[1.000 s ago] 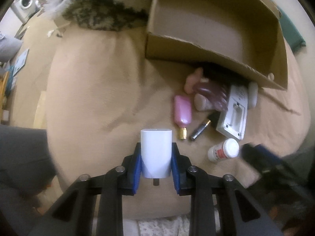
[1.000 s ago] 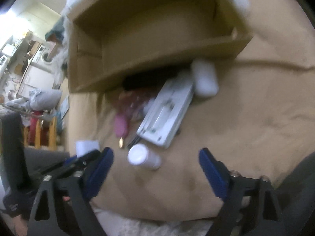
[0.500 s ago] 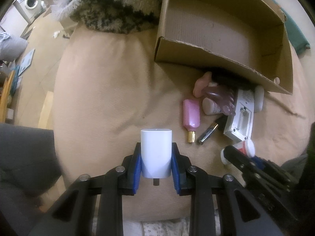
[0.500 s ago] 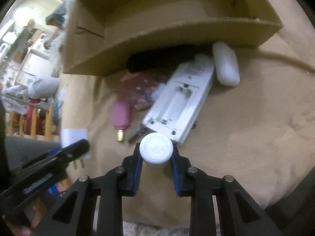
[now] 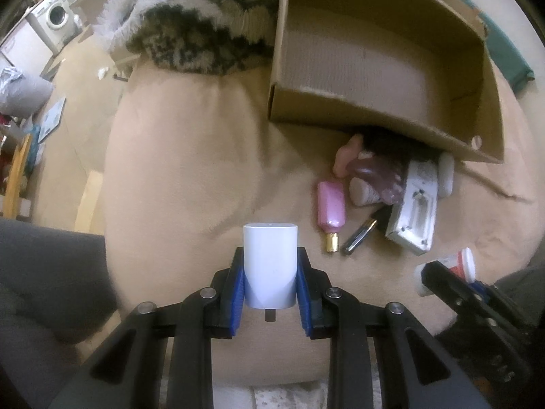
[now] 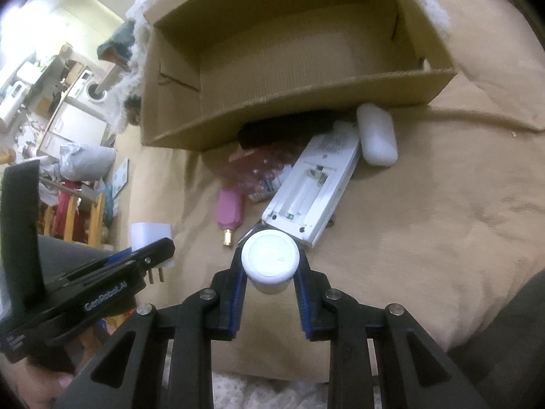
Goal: Organize rigid objects
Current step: 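Grasp the white plug adapter with the left tool while the right tool grasps the white pill bottle, then lower both held items into the box and open both tools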
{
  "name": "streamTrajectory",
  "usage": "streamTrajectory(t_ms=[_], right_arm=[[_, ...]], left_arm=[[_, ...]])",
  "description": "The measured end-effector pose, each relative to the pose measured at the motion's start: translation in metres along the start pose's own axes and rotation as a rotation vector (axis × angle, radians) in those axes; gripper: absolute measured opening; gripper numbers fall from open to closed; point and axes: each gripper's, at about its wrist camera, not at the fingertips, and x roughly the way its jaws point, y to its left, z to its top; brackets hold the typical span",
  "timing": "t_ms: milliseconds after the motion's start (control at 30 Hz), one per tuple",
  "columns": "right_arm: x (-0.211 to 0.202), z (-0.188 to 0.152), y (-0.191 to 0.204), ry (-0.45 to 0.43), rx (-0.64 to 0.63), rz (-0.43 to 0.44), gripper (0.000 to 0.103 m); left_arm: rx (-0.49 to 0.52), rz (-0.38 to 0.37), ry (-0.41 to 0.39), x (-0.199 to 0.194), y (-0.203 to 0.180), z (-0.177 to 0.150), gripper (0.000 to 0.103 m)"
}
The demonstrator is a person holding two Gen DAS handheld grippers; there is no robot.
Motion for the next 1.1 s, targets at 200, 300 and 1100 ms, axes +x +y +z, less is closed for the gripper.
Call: streamTrajectory(t_ms=[200, 300, 1100], right_arm=[[-0.031, 0.009, -0.007, -0.066, 0.011, 0.013, 0.028], [-0.044, 0.022, -0.013, -0.105, 0.027, 0.033, 0.028], [-0.002, 0.154, -0.026, -0.119, -0.086, -0.076, 0.028]], left_arm=[[0.013, -0.014, -0.083, -0.036, -0.009, 0.015, 0.024], [0.035, -0.026, -0.119, -0.052, -0.016, 0.028, 0.024], [0.136, 0.001, -0.199, -0.002, -0.069, 0.144, 0.024]])
